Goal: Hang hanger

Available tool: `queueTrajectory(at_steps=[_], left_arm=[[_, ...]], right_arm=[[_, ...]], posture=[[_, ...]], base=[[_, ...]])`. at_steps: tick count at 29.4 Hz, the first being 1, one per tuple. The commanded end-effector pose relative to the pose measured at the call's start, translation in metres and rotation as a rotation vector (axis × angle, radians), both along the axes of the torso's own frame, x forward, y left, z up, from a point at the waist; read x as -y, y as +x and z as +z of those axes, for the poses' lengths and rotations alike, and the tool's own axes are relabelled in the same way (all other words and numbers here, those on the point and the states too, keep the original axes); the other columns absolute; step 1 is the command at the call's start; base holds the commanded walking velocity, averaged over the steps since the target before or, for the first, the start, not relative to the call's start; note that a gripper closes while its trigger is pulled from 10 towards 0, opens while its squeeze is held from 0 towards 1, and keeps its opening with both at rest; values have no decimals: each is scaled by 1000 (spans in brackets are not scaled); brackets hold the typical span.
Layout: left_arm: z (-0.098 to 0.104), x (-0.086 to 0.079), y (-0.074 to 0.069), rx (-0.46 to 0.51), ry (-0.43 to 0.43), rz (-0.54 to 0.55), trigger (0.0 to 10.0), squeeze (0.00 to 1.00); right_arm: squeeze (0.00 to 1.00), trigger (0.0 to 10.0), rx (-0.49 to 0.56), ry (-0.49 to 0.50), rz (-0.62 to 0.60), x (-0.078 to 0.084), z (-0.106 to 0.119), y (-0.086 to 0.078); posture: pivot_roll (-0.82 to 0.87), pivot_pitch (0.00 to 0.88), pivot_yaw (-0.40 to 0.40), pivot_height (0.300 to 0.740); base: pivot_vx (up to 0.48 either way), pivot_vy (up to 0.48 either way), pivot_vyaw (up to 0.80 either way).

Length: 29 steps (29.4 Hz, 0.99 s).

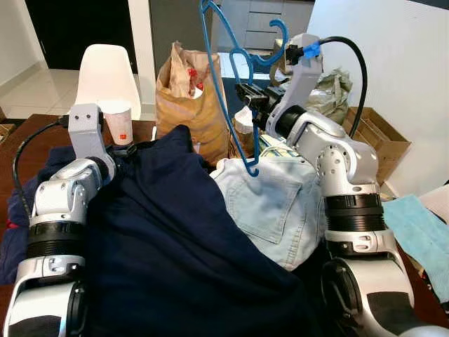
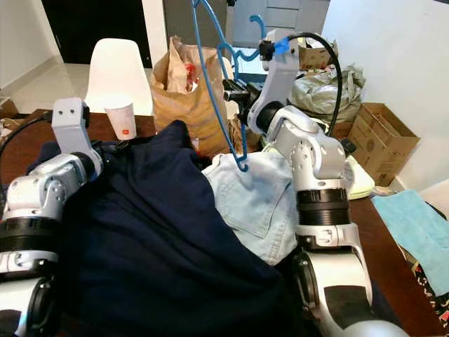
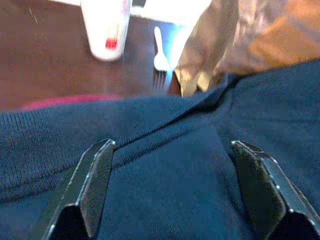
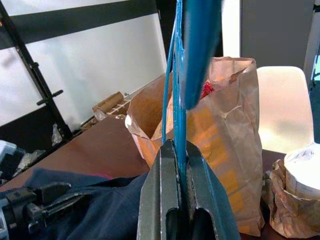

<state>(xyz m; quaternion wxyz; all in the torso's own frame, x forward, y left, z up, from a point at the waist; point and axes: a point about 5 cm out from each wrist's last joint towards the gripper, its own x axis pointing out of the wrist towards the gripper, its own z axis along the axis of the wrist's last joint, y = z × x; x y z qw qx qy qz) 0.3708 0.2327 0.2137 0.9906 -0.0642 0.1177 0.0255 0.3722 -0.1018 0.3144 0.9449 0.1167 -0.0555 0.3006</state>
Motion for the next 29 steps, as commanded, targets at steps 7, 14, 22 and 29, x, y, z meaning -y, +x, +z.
queueTrajectory(at_steps=[7, 14, 22, 29], left_arm=[[-16, 15, -4, -97, -88, -68, 10000, 0], [-29, 27, -11, -191, -140, -137, 0, 0], [-21, 19, -14, -180, -130, -113, 0, 0], [13, 5, -17, -9, -59, 0, 0, 0]], right_arm=[[0, 10000, 11, -4, 25, -5, 8, -1], [0, 10000, 33, 8, 21, -6, 16, 0], [0, 10000, 38, 20, 14, -8, 19, 1], [0, 10000, 42, 23, 1, -5, 22, 4]], posture=[[-50, 0, -86, 740], [-51, 0, -74, 740], [-47, 0, -69, 740], [-49, 0, -66, 740]], base=[[0, 0, 0], [0, 0, 0], [0, 0, 0], [0, 0, 0]])
